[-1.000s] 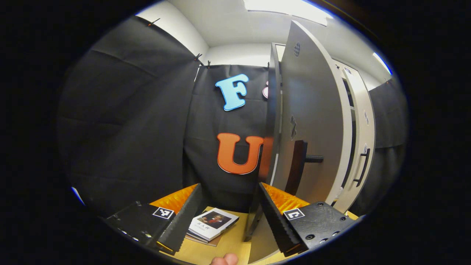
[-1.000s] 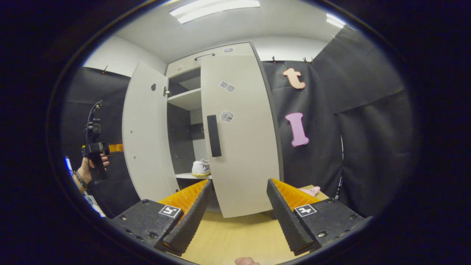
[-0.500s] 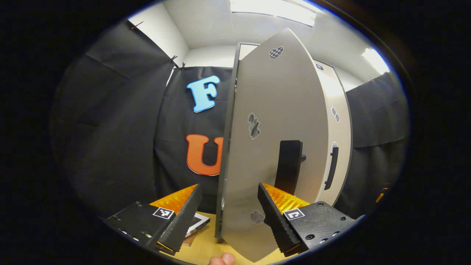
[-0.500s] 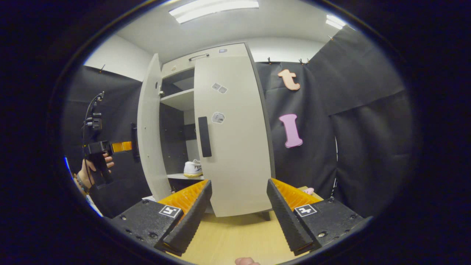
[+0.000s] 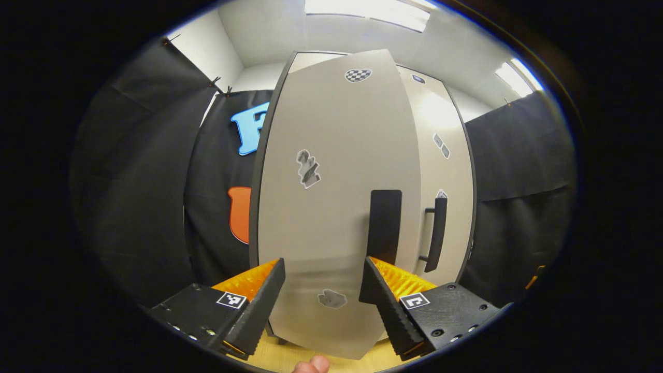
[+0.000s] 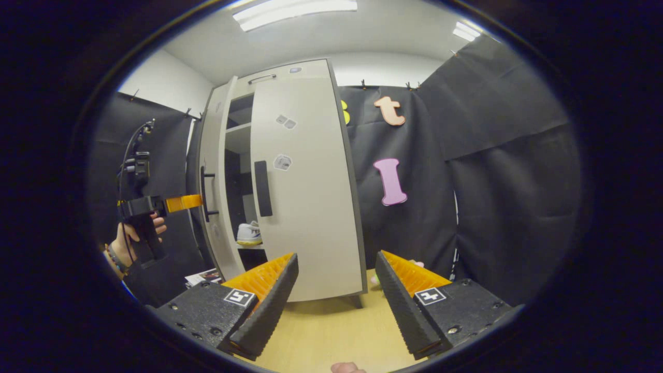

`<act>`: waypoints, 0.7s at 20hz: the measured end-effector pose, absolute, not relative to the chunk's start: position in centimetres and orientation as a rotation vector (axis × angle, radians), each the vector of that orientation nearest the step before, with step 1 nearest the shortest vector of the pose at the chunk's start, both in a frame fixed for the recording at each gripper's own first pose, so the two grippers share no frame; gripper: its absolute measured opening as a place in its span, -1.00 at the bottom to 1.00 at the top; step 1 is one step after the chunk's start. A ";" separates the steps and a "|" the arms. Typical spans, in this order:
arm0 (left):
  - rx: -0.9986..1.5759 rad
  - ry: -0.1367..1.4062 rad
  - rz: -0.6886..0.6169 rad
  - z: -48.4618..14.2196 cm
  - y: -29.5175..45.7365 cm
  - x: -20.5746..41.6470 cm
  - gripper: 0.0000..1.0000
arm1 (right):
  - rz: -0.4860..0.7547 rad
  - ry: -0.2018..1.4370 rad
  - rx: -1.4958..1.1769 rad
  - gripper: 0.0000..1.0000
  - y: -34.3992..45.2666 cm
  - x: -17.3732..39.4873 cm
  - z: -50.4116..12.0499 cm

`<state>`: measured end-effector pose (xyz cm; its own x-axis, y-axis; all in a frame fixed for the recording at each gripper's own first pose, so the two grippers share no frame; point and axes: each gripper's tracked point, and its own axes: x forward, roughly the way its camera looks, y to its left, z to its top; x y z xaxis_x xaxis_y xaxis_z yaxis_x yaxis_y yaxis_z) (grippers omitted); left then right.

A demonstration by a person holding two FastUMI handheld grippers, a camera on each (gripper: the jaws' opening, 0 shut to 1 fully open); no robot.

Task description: Grab one shoe with the right hand and put it into the shoe cabinet, grab the other shoe with the left hand and put it into the shoe cabinet; then close the right door with the right hand and the left door with the left hand.

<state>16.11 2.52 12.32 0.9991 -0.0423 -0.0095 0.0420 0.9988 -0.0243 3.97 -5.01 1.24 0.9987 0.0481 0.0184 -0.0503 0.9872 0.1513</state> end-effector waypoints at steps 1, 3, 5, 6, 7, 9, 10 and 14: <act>-0.031 0.012 -0.069 12.1 1.3 15.7 0.87 | 0.048 -0.007 0.155 0.87 -5.1 4.0 1.0; -0.030 0.034 -0.108 11.5 -0.5 14.2 0.86 | 0.047 0.003 0.161 0.87 -5.0 4.2 0.7; -0.016 0.053 -0.127 10.5 -1.7 12.3 0.87 | 0.052 0.007 0.164 0.94 -4.6 4.2 0.5; -0.007 0.058 -0.131 10.0 -2.1 11.3 0.87 | 0.057 0.008 0.163 0.94 -4.3 4.3 0.5; 0.004 0.059 -0.130 9.5 -2.6 10.3 0.87 | 0.068 0.007 0.160 0.94 -3.9 4.3 0.5; 0.029 0.064 -0.111 8.5 -2.8 8.1 0.86 | 0.086 0.002 0.148 0.94 -3.0 4.2 0.7; 0.041 0.066 -0.095 8.1 -2.7 7.0 0.86 | 0.092 -0.003 0.141 0.94 -2.7 4.2 0.9; 0.012 0.096 -0.062 6.1 -3.0 3.8 0.85 | 0.098 -0.032 0.133 0.94 -2.1 4.0 1.8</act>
